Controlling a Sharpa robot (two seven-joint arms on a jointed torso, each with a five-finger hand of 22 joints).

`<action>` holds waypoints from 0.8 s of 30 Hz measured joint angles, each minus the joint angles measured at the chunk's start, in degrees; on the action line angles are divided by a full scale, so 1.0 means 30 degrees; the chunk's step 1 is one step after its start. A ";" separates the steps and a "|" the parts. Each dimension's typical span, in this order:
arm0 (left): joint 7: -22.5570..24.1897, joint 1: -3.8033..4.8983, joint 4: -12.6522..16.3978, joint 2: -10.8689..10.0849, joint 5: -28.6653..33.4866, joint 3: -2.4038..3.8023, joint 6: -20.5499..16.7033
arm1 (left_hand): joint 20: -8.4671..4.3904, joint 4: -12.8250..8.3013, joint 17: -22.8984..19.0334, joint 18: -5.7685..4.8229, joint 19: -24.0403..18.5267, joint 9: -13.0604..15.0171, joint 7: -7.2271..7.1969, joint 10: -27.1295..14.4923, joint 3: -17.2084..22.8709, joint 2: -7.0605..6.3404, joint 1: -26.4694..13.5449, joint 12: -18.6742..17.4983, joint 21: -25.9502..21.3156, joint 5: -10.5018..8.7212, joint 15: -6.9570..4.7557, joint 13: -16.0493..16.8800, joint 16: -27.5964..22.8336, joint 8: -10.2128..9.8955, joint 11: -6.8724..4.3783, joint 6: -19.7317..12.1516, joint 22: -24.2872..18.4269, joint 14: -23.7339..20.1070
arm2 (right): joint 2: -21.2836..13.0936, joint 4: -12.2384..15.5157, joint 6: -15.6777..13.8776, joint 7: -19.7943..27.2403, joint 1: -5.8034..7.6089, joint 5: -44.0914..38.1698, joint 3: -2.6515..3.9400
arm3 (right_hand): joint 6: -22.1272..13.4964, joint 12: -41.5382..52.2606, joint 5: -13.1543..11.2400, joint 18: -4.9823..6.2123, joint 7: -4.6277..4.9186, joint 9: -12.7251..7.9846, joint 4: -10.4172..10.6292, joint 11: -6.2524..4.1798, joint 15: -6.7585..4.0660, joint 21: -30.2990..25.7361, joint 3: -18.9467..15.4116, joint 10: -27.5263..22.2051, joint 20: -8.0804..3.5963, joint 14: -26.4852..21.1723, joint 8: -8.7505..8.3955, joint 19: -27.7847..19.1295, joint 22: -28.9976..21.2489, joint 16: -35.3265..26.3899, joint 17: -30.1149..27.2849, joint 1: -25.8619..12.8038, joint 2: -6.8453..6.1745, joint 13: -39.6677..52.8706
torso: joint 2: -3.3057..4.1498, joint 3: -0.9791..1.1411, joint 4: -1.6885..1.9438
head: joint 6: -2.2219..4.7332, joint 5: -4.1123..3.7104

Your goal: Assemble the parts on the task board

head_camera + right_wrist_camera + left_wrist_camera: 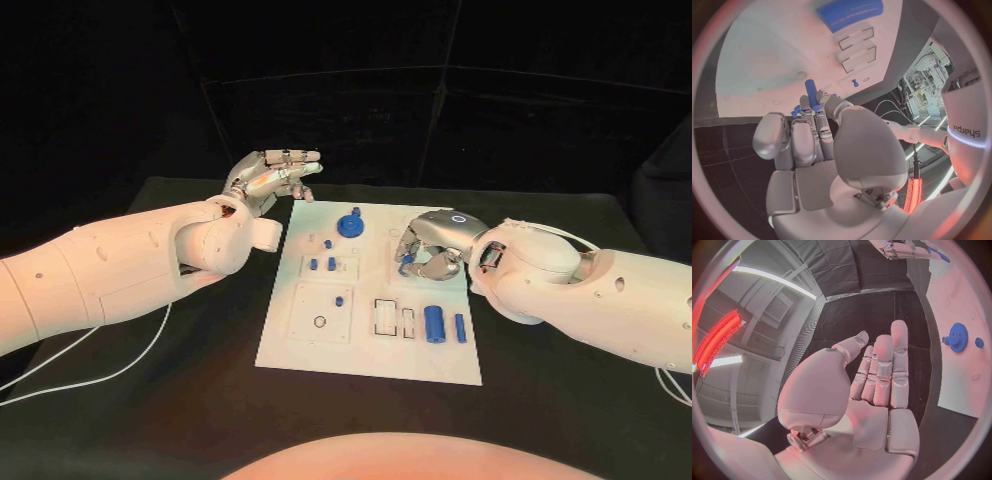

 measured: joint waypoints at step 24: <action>-0.0008 0.0000 0.0052 0.0099 0.0001 0.0000 0.0025 | 0.0000 -0.0053 0.0003 0.0000 0.0000 -0.0002 0.0000 0.0001 -0.0053 0.0000 0.0000 0.0000 0.0000 0.0000 0.0001 0.0000 -0.0002 -0.0001 0.0000 0.0001 0.0002 0.0002 | 0.3580 0.0593 -0.1178 0.1869 -0.1057 0.0968 0.0279 | -0.0067 -0.0180 0.0317 -0.0001 0.0069 -0.0044 -0.0136 -0.0001 0.0005 0.0000 0.0128 -0.0002 0.0001 -0.0001 -0.0172 -0.0001 -0.0085 -0.0002 -0.0054 0.0074 -0.0078 0.0019 | 0.0029 -0.0027 0.0059 | -0.0165 0.0335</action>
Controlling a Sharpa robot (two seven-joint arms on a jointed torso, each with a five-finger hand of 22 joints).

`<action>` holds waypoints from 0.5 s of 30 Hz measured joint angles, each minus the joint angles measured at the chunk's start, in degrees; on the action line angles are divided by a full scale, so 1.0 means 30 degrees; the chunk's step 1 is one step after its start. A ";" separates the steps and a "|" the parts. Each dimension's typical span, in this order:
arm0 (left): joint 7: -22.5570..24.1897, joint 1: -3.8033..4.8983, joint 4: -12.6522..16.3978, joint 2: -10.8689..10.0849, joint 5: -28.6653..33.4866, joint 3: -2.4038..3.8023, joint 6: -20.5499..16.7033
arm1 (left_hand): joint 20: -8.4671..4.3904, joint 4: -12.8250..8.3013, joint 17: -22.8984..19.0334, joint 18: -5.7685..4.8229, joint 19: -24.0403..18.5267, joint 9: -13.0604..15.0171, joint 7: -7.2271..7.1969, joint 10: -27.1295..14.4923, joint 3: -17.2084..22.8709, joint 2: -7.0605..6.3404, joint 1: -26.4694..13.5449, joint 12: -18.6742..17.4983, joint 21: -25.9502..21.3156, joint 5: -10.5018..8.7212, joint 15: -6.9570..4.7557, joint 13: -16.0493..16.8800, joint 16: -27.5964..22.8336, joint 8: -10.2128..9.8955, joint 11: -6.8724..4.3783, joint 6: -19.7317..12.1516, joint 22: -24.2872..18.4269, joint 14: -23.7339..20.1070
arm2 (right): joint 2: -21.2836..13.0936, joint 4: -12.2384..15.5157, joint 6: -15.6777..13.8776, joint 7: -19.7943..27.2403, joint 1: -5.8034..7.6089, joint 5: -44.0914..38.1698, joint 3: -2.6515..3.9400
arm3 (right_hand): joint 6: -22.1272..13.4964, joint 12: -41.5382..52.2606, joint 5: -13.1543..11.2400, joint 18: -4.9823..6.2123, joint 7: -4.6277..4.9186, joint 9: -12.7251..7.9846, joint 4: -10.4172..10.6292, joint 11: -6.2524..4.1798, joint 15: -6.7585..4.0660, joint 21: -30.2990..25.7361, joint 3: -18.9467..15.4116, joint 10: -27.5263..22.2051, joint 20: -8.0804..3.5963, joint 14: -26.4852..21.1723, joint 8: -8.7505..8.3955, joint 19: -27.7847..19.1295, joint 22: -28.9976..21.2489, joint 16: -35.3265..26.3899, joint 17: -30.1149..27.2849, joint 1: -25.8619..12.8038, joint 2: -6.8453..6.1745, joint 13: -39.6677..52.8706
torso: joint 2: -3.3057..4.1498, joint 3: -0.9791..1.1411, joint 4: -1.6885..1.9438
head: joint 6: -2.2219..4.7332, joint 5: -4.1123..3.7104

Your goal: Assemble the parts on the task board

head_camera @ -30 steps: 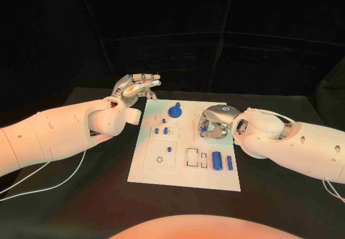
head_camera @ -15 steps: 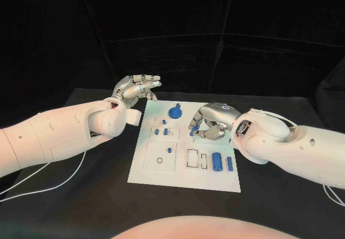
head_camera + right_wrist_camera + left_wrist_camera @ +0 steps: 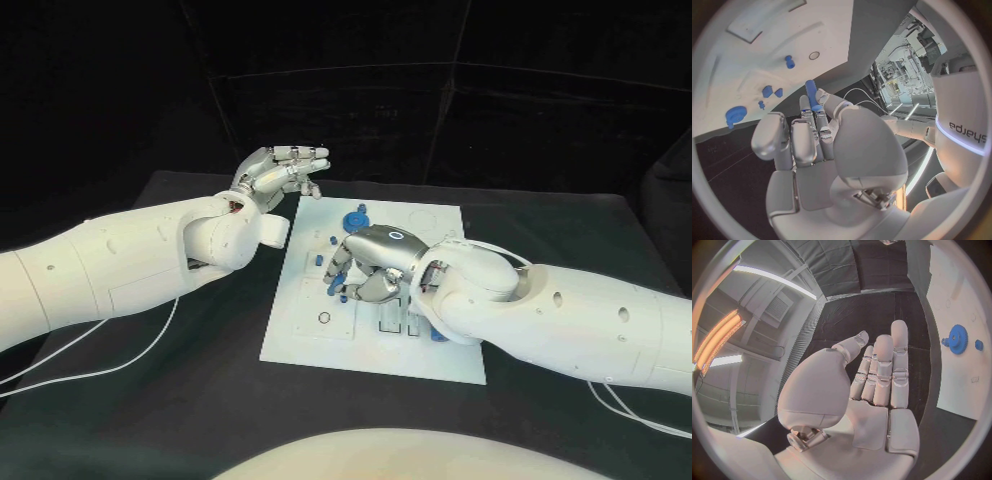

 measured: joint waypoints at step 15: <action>0.0003 0.0004 0.0021 0.0066 0.0000 0.0002 0.0037 | 0.0000 0.0001 0.0002 0.0000 0.0000 -0.0001 0.0000 0.0000 0.0001 0.0000 0.0000 0.0000 0.0000 0.0000 0.0000 0.0000 -0.0001 -0.0001 0.0001 0.0000 0.0001 0.0001 | 0.1593 -0.1563 0.1098 0.0593 -0.0874 -0.0726 -0.0103 | -0.0069 -0.0146 -0.0001 0.0000 0.0067 -0.0032 -0.0052 0.0000 0.0001 0.0000 0.0049 0.0000 0.0000 0.0000 -0.0074 0.0000 -0.0019 -0.0001 -0.0025 -0.0006 -0.0005 0.0025 | 0.0002 0.0035 -0.0015 | -0.0291 0.0458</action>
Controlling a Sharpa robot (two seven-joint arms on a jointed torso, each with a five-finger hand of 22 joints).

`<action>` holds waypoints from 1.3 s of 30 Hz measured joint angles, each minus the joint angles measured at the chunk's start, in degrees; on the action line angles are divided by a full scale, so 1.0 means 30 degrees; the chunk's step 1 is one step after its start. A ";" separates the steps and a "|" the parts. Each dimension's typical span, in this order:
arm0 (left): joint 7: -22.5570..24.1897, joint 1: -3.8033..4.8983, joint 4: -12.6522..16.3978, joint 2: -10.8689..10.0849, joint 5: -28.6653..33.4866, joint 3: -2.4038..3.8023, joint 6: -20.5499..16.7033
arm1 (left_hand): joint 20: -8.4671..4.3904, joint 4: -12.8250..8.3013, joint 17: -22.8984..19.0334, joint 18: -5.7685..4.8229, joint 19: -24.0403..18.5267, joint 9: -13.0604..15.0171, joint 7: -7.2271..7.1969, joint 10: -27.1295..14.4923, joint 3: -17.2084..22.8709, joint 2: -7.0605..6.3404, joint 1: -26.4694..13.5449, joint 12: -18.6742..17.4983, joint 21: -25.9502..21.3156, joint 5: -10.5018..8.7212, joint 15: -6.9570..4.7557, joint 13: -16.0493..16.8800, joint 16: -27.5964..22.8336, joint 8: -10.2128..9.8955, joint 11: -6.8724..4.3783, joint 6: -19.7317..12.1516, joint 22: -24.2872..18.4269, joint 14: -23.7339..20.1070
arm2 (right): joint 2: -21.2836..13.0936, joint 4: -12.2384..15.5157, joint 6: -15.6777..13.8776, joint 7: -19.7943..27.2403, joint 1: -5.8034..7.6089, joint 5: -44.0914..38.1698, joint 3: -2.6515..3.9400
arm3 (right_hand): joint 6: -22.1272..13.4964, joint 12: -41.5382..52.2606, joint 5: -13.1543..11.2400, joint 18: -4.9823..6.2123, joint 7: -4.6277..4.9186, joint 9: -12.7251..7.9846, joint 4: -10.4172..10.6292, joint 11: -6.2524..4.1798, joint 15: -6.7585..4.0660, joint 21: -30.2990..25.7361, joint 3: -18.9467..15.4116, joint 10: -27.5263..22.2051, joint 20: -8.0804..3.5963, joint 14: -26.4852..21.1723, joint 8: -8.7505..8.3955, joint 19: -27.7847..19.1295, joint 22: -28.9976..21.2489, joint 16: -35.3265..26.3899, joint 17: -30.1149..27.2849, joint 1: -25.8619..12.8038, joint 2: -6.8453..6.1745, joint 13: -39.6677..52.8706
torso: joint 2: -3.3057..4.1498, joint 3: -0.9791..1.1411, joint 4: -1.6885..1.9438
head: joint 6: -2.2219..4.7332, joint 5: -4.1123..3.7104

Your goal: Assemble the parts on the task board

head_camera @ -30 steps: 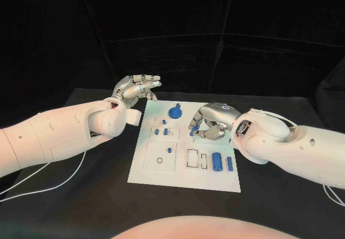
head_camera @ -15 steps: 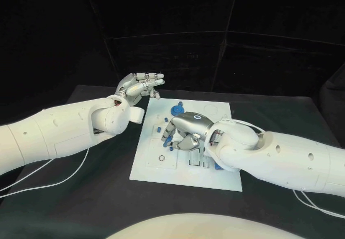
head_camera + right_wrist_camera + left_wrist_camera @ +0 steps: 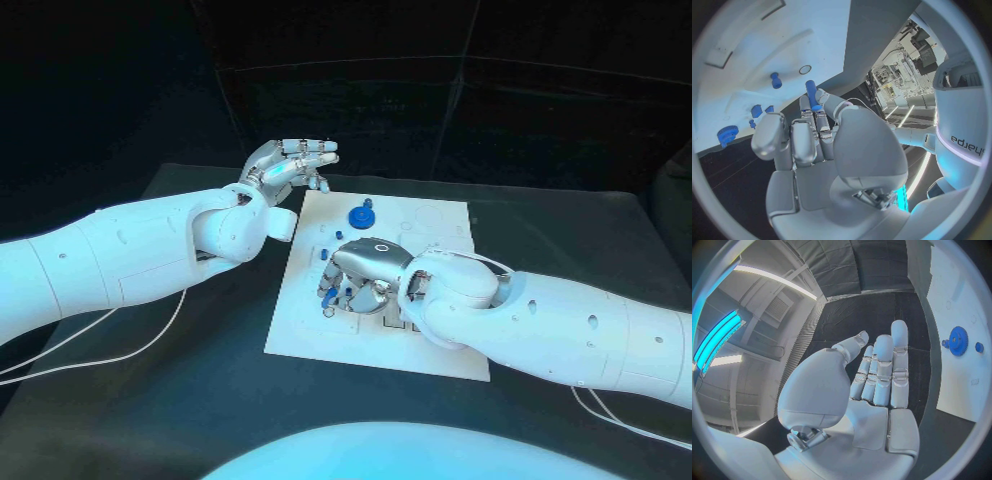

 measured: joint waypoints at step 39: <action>-0.0002 0.0001 -0.0007 0.0036 0.0000 0.0001 0.0039 | 0.0000 0.0001 -0.0014 0.0001 0.0000 -0.0001 0.0000 0.0001 0.0001 0.0000 0.0000 0.0000 0.0000 0.0000 0.0000 0.0000 0.0063 -0.0001 -0.0001 0.0000 0.0002 0.0001 | 0.0787 -0.0189 0.1802 -0.1288 -0.0062 -0.2847 -0.0254 | -0.0013 0.0013 0.0428 0.0000 -0.0014 -0.0017 0.0008 0.0000 0.0001 0.0000 -0.0014 0.0000 0.0001 0.0001 -0.0103 0.0000 -0.0039 -0.0002 -0.0098 -0.0211 -0.0207 0.0044 | -0.0011 -0.0002 -0.0027 | -0.0029 0.0004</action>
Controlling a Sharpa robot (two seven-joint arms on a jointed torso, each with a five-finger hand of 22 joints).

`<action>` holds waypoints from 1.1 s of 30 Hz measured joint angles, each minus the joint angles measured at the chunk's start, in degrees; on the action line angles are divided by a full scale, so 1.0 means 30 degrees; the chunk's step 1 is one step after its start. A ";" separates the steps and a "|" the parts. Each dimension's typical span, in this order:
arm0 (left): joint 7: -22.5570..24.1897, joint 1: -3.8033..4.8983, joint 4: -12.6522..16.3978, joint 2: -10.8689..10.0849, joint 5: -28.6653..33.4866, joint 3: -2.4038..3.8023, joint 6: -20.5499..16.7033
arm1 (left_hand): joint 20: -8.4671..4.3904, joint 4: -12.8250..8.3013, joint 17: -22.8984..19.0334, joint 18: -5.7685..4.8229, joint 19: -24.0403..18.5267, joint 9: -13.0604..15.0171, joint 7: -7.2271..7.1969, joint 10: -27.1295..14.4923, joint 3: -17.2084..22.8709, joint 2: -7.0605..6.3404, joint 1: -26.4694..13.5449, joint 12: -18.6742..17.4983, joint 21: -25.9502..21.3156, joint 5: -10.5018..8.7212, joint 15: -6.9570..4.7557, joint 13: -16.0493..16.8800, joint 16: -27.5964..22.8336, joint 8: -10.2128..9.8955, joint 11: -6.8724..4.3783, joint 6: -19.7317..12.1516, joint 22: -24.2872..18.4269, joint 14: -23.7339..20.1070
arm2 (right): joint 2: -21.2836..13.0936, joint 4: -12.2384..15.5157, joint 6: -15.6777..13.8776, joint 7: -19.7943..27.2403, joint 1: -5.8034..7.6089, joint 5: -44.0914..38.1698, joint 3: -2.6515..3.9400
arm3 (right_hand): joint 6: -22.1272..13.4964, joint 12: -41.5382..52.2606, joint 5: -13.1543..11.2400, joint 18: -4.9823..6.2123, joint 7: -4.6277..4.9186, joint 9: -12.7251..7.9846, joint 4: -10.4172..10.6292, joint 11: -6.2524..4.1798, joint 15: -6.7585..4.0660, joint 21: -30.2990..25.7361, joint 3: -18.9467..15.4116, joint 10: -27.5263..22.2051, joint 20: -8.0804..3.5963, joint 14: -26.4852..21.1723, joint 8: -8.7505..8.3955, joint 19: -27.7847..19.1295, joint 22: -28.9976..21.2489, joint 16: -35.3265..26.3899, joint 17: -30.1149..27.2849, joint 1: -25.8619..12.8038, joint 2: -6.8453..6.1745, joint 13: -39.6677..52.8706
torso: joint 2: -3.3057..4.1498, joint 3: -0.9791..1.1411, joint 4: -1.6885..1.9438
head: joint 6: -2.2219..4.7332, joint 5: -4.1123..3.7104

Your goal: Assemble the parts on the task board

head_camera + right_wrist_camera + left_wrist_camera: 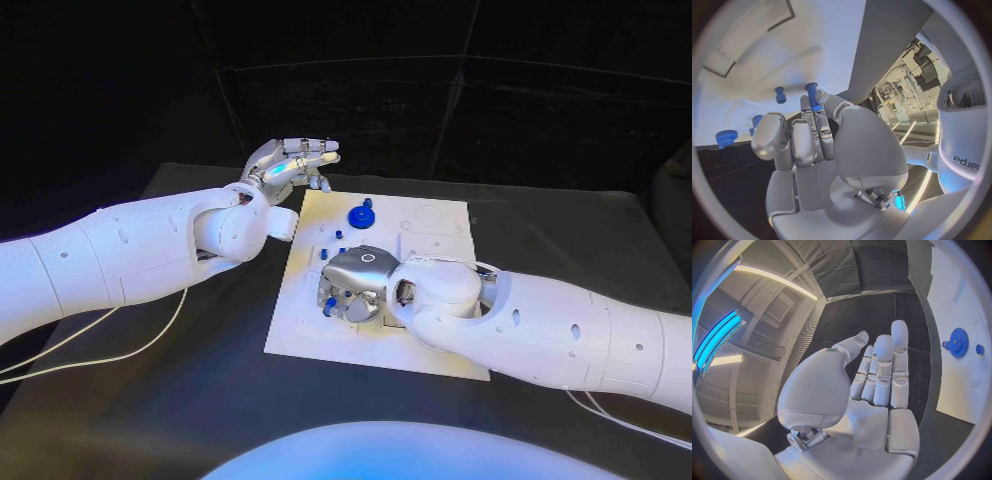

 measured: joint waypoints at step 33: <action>-0.0065 0.0002 -0.0055 -0.0020 0.0000 0.0000 0.0071 | 0.0065 0.0000 -0.0030 -0.0001 -0.0065 0.0000 0.0002 -0.0069 0.0000 0.0000 0.0000 0.0117 0.0000 0.0000 0.0000 0.0000 -0.0004 0.0134 0.0069 -0.0140 0.0000 0.0000 | -0.1325 0.0891 -0.2313 0.0873 -0.0052 0.0583 -0.0338 | -0.5525 -0.0057 0.0619 0.0607 0.0144 -0.0204 0.0713 0.0658 0.0913 -0.4118 -0.5190 -0.6262 0.0780 -0.0654 -0.0263 -0.2364 -0.5953 -0.2086 -0.3571 -0.1121 -0.0821 -0.0390 | -0.0011 0.0026 -0.0018 | 0.0194 -0.0115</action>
